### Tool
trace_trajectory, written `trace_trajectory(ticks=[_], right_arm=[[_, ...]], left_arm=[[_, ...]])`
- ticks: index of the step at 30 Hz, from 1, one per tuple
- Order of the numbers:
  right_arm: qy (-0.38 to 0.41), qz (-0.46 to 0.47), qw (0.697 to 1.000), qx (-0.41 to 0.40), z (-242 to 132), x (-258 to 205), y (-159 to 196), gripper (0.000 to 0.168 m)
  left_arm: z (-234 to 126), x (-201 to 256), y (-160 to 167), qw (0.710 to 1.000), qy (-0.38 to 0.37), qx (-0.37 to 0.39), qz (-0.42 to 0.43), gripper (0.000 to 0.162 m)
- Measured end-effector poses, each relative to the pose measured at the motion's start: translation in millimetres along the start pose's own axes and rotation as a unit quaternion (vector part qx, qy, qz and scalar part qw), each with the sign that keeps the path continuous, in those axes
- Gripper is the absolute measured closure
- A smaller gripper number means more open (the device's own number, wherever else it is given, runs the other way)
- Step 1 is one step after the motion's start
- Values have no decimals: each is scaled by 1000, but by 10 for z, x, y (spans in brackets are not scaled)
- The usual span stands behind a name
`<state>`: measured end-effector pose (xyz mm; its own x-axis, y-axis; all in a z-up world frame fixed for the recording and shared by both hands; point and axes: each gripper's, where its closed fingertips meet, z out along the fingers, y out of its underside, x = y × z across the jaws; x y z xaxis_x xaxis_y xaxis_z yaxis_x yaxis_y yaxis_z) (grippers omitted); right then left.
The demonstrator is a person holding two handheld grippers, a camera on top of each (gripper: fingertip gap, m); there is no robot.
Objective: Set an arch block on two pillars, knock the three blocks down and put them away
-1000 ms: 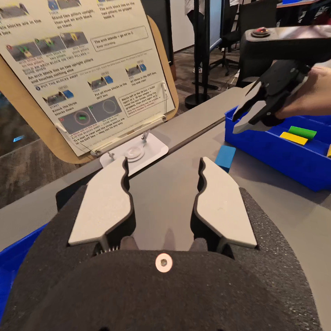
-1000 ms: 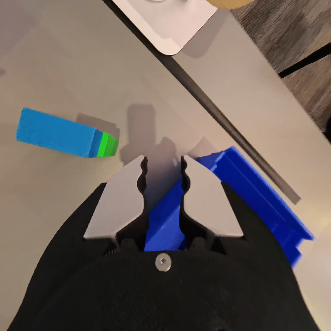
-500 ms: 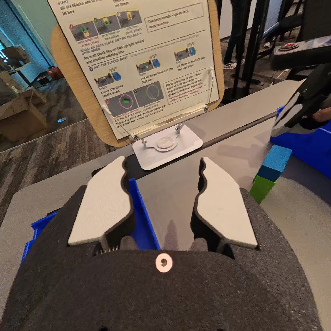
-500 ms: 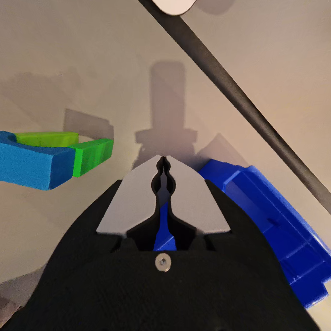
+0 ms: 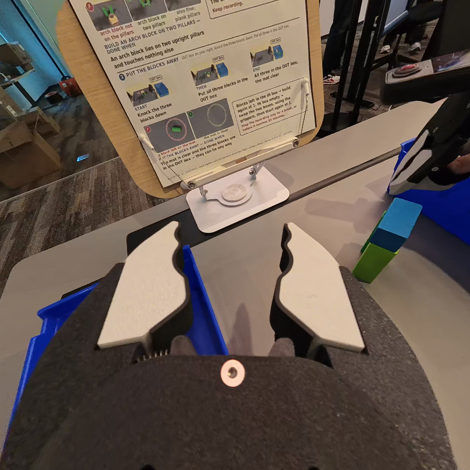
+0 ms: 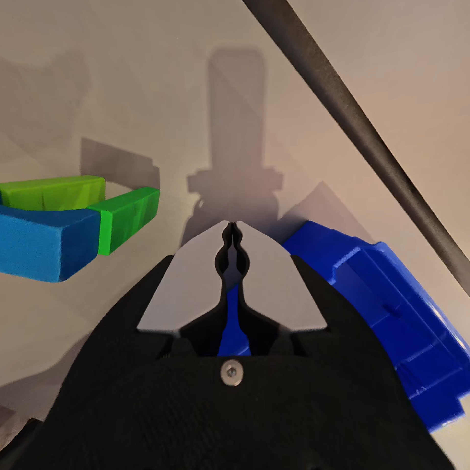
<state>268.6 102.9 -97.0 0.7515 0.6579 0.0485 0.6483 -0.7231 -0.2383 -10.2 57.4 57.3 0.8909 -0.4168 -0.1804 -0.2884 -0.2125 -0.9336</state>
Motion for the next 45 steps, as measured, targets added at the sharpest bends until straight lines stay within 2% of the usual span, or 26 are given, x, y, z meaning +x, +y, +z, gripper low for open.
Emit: trace_trajectory(ticks=[18,21,26,29,34,36,37,39,41,43,45], right_arm=[[-25,-43,999,4,46,-456,-104,167],[-43,-55,997,12,37,-690,-154,167],[-110,-92,990,17,53,-1421,-283,167],[-146,-126,980,41,-170,-1874,-460,167],[-126,-193,954,190,-976,-2277,-795,167],[-97,-194,947,236,-1133,-2292,-712,167],[-89,-177,951,238,-1110,-2275,-595,162],[-61,-138,963,223,-925,-2170,-297,158],[8,-95,974,204,-669,-1888,-4,153],[55,-17,984,172,-432,-1553,269,141],[36,76,986,142,-237,-1376,462,130]], left_arm=[[-37,-17,22,1000,14,-14,-6,89],[-47,6,24,1000,19,-17,-6,89],[-66,39,43,999,29,-27,-1,90],[-93,34,46,999,34,-29,-2,90],[-216,24,12,998,58,-30,-2,88],[-306,4,-20,997,66,-29,-3,88],[-360,-5,-43,997,71,-27,-3,88],[-482,-12,-96,997,80,-20,-2,88],[-604,13,-147,996,91,-13,4,88],[-695,44,-180,995,94,-9,14,88],[-745,63,-184,996,89,-12,24,88]])
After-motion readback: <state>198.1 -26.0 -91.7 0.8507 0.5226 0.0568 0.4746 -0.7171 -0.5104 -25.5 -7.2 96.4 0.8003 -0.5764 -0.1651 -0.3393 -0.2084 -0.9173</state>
